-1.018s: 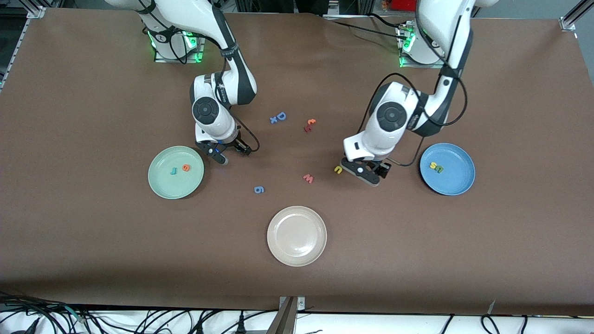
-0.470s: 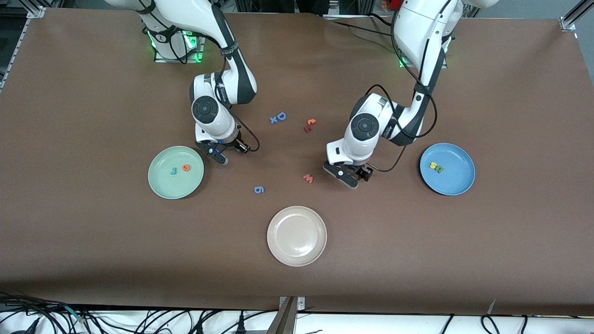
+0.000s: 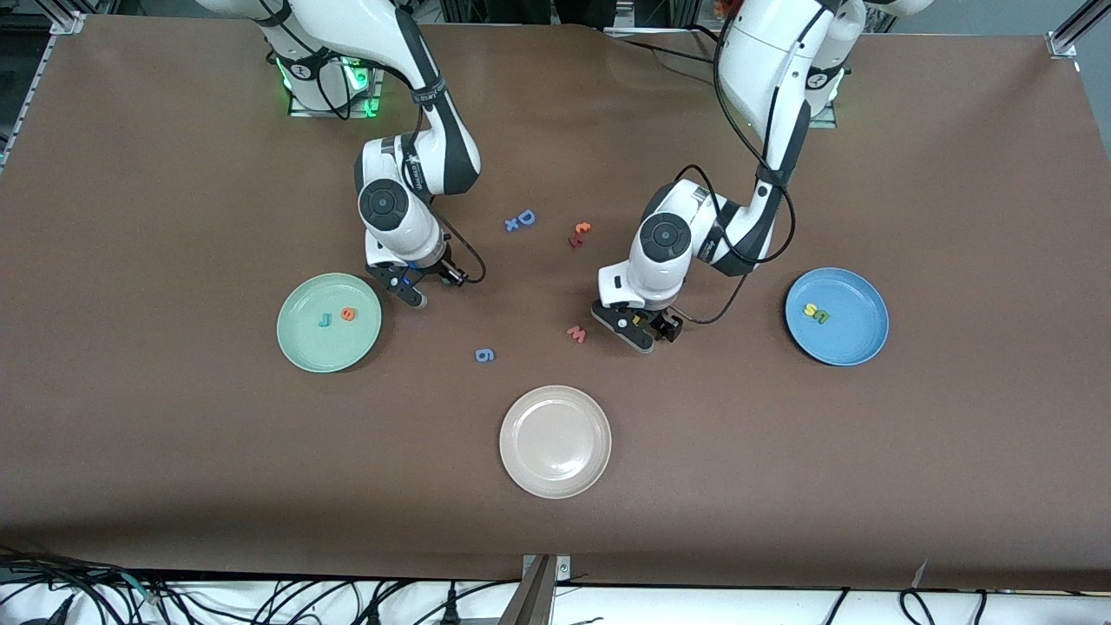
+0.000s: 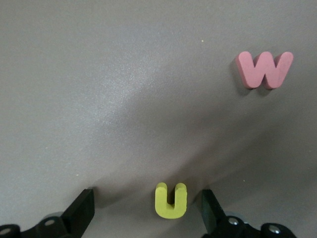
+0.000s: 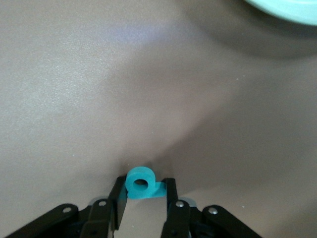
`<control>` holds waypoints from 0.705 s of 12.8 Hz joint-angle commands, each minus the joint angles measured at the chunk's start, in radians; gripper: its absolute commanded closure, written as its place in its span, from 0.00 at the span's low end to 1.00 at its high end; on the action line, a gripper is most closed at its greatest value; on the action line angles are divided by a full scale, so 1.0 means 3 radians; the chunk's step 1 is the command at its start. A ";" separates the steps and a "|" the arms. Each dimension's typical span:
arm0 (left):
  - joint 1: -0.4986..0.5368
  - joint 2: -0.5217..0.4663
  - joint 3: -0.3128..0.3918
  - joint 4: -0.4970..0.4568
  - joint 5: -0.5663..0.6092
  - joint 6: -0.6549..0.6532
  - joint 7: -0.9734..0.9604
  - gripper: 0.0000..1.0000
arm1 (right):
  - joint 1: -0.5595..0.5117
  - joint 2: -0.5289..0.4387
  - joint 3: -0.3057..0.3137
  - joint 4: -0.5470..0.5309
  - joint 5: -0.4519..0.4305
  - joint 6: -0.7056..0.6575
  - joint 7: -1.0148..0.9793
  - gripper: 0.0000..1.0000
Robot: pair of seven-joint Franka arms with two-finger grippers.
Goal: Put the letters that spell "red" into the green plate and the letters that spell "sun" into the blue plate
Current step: 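Grasp the teal p with the right gripper while the left gripper reaches the u, then place the p on the green plate while the left gripper places the u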
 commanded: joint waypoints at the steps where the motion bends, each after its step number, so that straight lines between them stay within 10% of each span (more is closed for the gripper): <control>1: -0.0031 0.0074 0.0033 0.0085 0.0008 0.0000 0.0034 0.21 | 0.0039 -0.0092 -0.0014 -0.0048 0.0044 0.0002 -0.0033 0.79; 6: -0.0026 0.0069 0.0033 0.0085 0.0003 0.0000 0.0034 0.88 | 0.0039 -0.0271 -0.0305 0.0069 -0.0012 -0.0304 -0.0430 0.80; 9: 0.0020 0.0033 0.0058 0.0085 -0.0002 -0.0010 0.0034 1.00 | 0.0039 -0.0282 -0.0759 0.0207 -0.0012 -0.0744 -0.1176 0.80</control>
